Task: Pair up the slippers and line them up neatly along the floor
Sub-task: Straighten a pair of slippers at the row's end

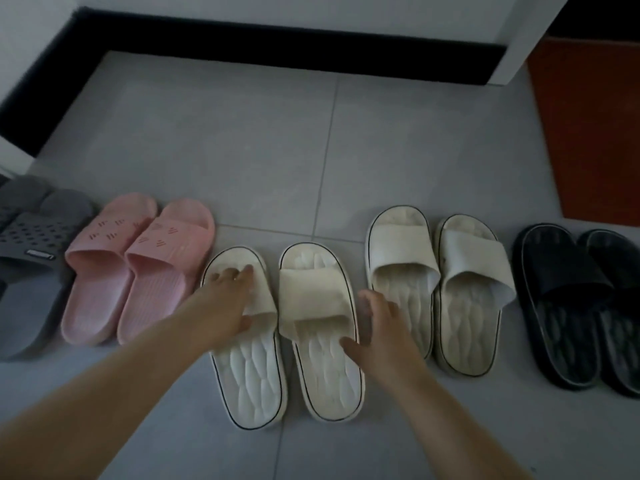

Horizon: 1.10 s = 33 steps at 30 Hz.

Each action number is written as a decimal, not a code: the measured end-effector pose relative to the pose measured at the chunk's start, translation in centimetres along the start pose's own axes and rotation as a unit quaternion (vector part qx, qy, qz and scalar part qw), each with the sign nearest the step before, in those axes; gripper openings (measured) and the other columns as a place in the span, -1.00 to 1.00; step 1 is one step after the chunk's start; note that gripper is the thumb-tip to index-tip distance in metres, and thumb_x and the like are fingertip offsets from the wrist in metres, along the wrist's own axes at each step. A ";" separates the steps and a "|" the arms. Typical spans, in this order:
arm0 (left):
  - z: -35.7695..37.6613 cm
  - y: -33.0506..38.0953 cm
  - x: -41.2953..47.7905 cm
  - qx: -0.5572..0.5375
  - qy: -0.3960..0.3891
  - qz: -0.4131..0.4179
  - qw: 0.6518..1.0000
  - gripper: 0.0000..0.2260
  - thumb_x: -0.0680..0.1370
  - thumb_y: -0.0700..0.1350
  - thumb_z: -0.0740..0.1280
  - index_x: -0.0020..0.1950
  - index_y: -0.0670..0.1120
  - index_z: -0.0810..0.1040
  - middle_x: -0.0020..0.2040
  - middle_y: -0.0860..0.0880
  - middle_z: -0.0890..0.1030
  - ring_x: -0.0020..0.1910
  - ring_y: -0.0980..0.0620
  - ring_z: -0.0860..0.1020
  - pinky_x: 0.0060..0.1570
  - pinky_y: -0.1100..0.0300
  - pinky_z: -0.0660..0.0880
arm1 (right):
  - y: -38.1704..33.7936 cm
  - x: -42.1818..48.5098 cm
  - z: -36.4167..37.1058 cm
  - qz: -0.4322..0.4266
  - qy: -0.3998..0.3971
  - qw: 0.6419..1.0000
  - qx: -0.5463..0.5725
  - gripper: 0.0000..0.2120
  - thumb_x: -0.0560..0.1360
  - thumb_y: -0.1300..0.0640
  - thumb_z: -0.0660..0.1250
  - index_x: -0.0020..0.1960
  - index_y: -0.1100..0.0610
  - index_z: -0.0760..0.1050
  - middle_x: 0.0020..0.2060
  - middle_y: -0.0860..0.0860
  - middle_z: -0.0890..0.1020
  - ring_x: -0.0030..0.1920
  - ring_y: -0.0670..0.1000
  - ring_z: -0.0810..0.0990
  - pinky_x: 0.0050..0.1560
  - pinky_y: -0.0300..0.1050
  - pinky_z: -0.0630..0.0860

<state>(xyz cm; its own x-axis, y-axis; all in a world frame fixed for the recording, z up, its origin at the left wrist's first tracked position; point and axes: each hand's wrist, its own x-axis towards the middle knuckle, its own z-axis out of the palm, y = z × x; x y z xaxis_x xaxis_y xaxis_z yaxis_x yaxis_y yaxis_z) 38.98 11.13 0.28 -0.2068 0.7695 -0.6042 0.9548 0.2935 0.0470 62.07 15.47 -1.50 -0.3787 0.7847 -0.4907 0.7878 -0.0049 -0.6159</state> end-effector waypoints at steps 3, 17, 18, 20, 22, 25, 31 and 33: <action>-1.1 -0.3 0.8 -0.032 0.008 0.016 0.999 -0.22 0.36 0.05 0.43 0.47 -0.07 0.12 0.36 -0.10 0.34 0.33 -0.13 0.31 0.32 0.09 0.28 | 0.5 2.0 1.0 0.035 -0.051 0.990 -0.128 -0.34 0.52 -0.01 0.19 0.48 0.04 -0.10 0.13 0.06 0.56 0.10 0.11 0.57 -0.11 -0.12 0.38; -4.4 -2.0 6.4 -0.028 0.065 0.022 0.997 -0.20 0.34 -0.01 0.43 0.49 0.00 0.11 0.46 -0.03 0.25 0.40 -0.14 0.19 0.35 0.03 0.20 | -3.3 7.5 1.6 0.030 0.017 0.975 -0.220 -0.34 0.50 0.35 0.04 0.51 0.17 -0.19 0.11 0.18 0.59 0.09 0.16 0.58 -0.15 -0.09 0.33; -4.2 -2.2 6.5 -0.040 0.071 0.018 0.997 -0.21 0.35 -0.02 0.43 0.49 -0.01 0.12 0.46 -0.04 0.26 0.40 -0.15 0.19 0.36 0.03 0.19 | -3.3 7.3 1.4 0.022 0.021 0.970 -0.241 -0.36 0.51 0.33 0.04 0.51 0.15 -0.16 0.11 0.17 0.59 0.09 0.16 0.58 -0.16 -0.09 0.32; -4.0 -2.2 6.4 -0.067 0.086 0.004 0.994 -0.25 0.37 -0.07 0.43 0.48 -0.04 0.15 0.45 -0.08 0.30 0.40 -0.17 0.23 0.37 0.05 0.19 | -3.4 7.1 1.0 0.006 0.024 0.963 -0.267 -0.39 0.51 0.32 0.05 0.50 0.15 -0.11 0.11 0.17 0.59 0.08 0.17 0.58 -0.18 -0.08 0.31; -3.8 -1.7 6.0 -0.092 0.108 -0.017 0.990 -0.30 0.39 -0.10 0.42 0.47 -0.08 0.19 0.43 -0.13 0.34 0.38 -0.19 0.29 0.38 0.04 0.24 | -3.7 7.1 0.6 -0.006 0.019 0.961 -0.275 -0.41 0.50 0.33 0.05 0.49 0.21 -0.07 0.12 0.19 0.58 0.11 0.19 0.58 -0.16 -0.06 0.34; -4.3 -0.7 4.5 -0.083 0.104 -0.045 0.990 -0.32 0.43 -0.06 0.40 0.47 -0.09 0.16 0.41 -0.16 0.33 0.36 -0.20 0.32 0.35 -0.03 0.27 | -4.0 7.1 -0.2 -0.025 -0.006 0.956 -0.292 -0.45 0.51 0.35 0.04 0.47 0.31 -0.01 0.18 0.20 0.56 0.15 0.20 0.56 -0.07 -0.02 0.43; -12.5 0.6 -3.0 0.036 0.079 0.053 0.995 -0.40 0.44 -0.04 0.38 0.43 -0.04 0.25 0.37 -0.10 0.41 0.32 -0.13 0.38 0.32 0.07 0.29 | -4.4 5.4 -2.5 -0.028 -0.044 0.973 -0.225 -0.56 0.56 0.19 0.09 0.41 0.25 0.13 0.19 0.18 0.56 0.18 0.19 0.54 0.04 -0.01 0.45; -15.6 0.4 -5.3 -0.005 0.102 0.040 0.994 -0.42 0.44 -0.15 0.39 0.42 -0.06 0.27 0.35 -0.08 0.44 0.29 -0.11 0.41 0.26 0.16 0.26 | -5.5 4.7 -2.9 -0.032 -0.042 0.978 -0.200 -0.51 0.55 0.17 0.11 0.43 0.22 0.07 0.15 0.17 0.57 0.13 0.19 0.56 -0.08 -0.06 0.40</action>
<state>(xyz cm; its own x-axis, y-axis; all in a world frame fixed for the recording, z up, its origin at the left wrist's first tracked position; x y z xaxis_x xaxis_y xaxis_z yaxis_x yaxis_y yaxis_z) 37.10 16.00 15.94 -0.1706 0.8891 -0.4248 0.9677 0.2323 0.0976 57.32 20.95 1.38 -0.4594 0.7214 -0.5181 0.8815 0.2987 -0.3657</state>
